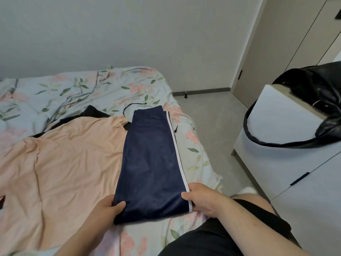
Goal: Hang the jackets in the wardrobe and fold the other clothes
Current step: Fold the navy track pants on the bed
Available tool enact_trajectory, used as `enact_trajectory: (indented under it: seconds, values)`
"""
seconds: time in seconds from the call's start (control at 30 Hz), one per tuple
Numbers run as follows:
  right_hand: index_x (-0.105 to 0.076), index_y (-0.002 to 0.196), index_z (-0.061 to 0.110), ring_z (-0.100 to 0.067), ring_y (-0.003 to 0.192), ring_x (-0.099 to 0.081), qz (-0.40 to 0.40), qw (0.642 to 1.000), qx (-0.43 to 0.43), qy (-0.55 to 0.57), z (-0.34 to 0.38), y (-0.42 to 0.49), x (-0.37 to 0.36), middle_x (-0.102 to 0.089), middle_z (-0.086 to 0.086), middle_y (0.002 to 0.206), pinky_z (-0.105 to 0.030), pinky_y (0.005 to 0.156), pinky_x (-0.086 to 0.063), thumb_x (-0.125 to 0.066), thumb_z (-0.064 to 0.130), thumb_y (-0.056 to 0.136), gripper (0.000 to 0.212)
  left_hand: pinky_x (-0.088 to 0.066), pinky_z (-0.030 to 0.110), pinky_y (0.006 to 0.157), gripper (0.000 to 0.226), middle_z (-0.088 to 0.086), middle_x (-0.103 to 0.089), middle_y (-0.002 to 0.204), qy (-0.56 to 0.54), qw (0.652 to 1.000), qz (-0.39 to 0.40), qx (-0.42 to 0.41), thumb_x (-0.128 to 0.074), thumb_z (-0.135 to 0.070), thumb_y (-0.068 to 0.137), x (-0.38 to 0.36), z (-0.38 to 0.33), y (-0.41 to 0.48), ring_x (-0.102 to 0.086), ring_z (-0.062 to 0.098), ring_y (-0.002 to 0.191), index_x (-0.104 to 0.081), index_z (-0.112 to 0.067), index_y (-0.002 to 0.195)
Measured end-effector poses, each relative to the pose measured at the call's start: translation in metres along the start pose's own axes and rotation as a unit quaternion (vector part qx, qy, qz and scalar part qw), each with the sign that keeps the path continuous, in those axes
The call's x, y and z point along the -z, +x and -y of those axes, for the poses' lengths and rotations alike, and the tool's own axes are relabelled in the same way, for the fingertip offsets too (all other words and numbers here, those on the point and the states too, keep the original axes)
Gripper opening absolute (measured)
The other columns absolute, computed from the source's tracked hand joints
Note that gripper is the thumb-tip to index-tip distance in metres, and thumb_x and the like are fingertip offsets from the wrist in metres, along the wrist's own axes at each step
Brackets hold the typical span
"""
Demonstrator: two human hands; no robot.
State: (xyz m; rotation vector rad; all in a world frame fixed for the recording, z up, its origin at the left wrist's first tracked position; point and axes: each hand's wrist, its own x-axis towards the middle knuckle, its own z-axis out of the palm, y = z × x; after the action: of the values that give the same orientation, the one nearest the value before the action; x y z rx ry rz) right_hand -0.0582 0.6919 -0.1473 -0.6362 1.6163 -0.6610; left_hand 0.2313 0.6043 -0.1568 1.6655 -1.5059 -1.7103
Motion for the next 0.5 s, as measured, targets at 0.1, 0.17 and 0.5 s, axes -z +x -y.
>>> enact_trajectory:
  seconds: [0.1,0.17,0.5]
  values:
    - [-0.059,0.098,0.006,-0.023,0.094,-0.062,-0.061,0.997,0.006,-0.045,0.000,-0.004,0.001,-0.068,-0.012,0.103,-0.052,0.099,-0.050,-0.053,0.023,0.085,0.023,-0.048,0.031,0.062,0.017,0.005,-0.076,0.085,0.014,1.000,-0.019,-0.002,-0.054,-0.019,0.098,-0.001,0.005,0.002,-0.068,0.019,0.068,-0.069,-0.012,0.096]
    - [-0.058,0.101,0.008,-0.026,0.095,-0.062,-0.082,0.992,0.006,-0.092,0.000,-0.006,-0.001,-0.067,-0.015,0.109,-0.048,0.096,-0.052,-0.050,0.030,0.087,0.027,-0.043,0.030,0.058,0.018,0.007,-0.072,0.079,0.048,0.997,-0.056,-0.007,-0.055,-0.024,0.097,-0.003,0.006,0.006,-0.061,0.019,0.062,-0.067,-0.012,0.090]
    - [-0.048,0.084,0.019,-0.015,0.076,-0.047,-0.082,0.971,-0.003,-0.223,0.000,-0.015,-0.007,-0.053,0.001,0.088,-0.026,0.063,-0.038,-0.043,0.019,0.092,0.009,-0.038,0.019,0.063,0.020,-0.001,-0.066,0.087,0.295,0.955,-0.026,0.016,-0.057,-0.030,0.093,-0.013,-0.008,-0.001,-0.060,0.011,0.081,-0.066,-0.014,0.086]
